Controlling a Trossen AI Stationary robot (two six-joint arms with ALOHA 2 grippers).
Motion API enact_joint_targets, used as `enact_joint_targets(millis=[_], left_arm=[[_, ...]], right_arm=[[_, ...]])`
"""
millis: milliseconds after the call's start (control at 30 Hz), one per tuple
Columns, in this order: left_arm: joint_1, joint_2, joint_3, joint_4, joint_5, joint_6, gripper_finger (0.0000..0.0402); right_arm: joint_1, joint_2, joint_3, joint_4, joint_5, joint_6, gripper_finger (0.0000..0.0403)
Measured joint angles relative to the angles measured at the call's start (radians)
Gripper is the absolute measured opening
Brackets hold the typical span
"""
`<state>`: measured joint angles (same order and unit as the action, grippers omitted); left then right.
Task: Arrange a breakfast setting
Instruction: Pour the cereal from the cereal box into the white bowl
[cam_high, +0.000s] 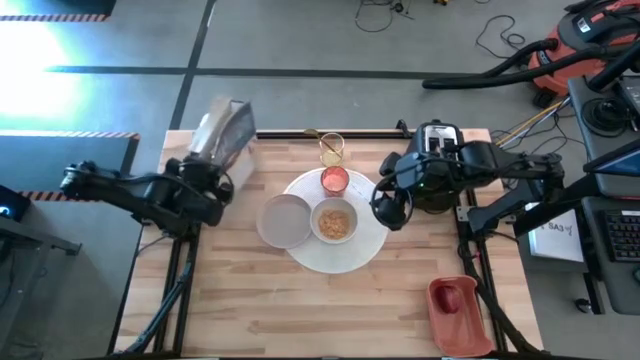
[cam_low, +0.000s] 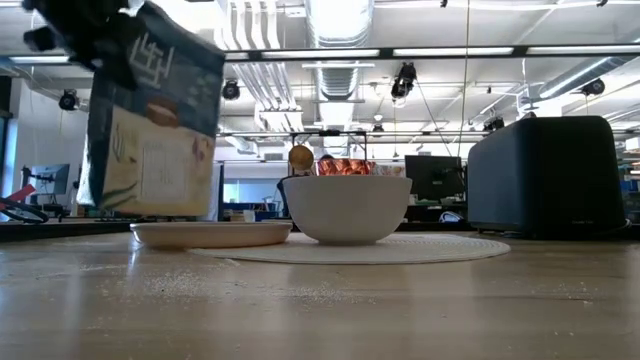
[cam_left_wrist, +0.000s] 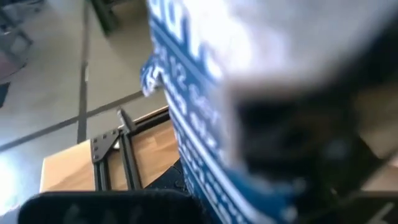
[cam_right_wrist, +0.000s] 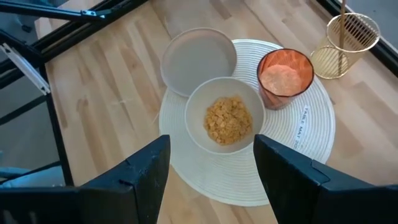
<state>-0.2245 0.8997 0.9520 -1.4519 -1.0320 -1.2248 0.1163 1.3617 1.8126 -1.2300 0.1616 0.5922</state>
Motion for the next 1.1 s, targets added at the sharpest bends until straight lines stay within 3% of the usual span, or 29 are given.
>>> enact_joint_targets(millis=[300,467,867,1100], left_arm=[[0.007,-0.08,-0.249,-0.005,-0.095,-0.409,0.0048],[0.007,-0.097,-0.323,-0.006,-0.135,-0.518,0.0051],[0.01,-0.093,-0.252,-0.006,-0.131,-0.426,0.0055],[0.009,-0.093,-0.232,0.004,-0.129,-0.372,0.0079]], right_arm=[[0.001,0.002,0.0,0.001,0.016,0.0,0.0221],[0.001,0.002,0.0,0.001,0.024,-0.001,0.0221],[0.001,0.002,0.0,0.001,0.026,-0.001,0.0221],[0.001,0.002,0.0,0.001,0.05,-0.001,0.0221]])
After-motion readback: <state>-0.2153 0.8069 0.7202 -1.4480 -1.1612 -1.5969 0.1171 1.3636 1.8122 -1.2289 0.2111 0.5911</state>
